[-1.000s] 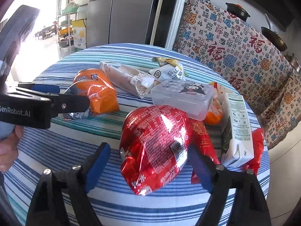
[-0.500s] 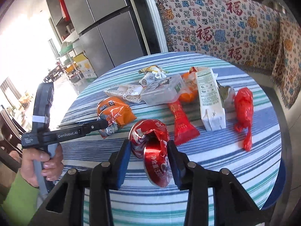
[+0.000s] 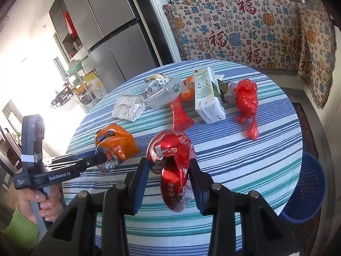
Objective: Collect trash
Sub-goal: 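Lift the orange can with the left gripper while the right gripper lifts the red can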
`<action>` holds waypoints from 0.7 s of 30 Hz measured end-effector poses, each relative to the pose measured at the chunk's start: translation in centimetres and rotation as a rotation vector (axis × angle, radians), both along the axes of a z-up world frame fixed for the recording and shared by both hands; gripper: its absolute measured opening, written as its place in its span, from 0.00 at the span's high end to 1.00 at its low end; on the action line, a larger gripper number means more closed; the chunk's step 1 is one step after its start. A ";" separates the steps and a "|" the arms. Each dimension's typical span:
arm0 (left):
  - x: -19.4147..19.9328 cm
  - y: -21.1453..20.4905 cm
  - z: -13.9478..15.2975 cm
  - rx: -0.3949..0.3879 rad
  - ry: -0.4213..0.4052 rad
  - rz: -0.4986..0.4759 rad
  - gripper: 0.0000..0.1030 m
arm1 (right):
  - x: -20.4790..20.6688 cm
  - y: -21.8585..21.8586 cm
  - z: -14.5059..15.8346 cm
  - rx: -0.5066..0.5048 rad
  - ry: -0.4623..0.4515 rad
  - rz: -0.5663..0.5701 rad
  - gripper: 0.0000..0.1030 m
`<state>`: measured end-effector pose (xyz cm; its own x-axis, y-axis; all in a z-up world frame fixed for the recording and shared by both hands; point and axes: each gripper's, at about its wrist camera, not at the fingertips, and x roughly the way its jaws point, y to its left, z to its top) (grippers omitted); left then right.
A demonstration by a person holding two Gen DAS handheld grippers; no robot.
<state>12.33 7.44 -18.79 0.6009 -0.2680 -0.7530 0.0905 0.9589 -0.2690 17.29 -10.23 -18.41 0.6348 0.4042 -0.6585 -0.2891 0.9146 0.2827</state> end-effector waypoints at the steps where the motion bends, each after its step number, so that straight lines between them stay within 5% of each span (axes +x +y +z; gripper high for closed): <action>1: 0.0 0.0 0.0 0.002 -0.003 0.011 0.70 | 0.1 -0.1 -0.1 -0.003 -0.001 -0.007 0.63; 11: 0.3 -0.5 0.2 -0.017 -0.015 0.005 0.76 | -0.6 -0.7 0.6 -0.006 -0.033 -0.021 0.63; 14: 0.5 -0.6 -0.4 -0.052 0.028 -0.024 0.68 | -0.7 -0.9 0.5 -0.006 -0.030 -0.022 0.63; 15: 0.5 -0.5 -0.8 -0.059 0.045 -0.010 0.60 | -0.7 -0.9 0.5 -0.007 -0.031 -0.020 0.63; 16: 0.6 -0.3 -1.3 -0.067 0.062 0.002 0.38 | -0.8 -0.9 0.5 -0.011 -0.035 -0.020 0.63; 21: 1.1 0.8 -0.8 -0.109 0.020 0.010 0.05 | -1.1 -1.0 0.5 -0.019 -0.042 -0.023 0.63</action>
<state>13.42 8.23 -19.55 0.5892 -0.3425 -0.7318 0.0743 0.9248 -0.3730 16.21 -11.25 -17.96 0.6714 0.3769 -0.6381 -0.2791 0.9262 0.2534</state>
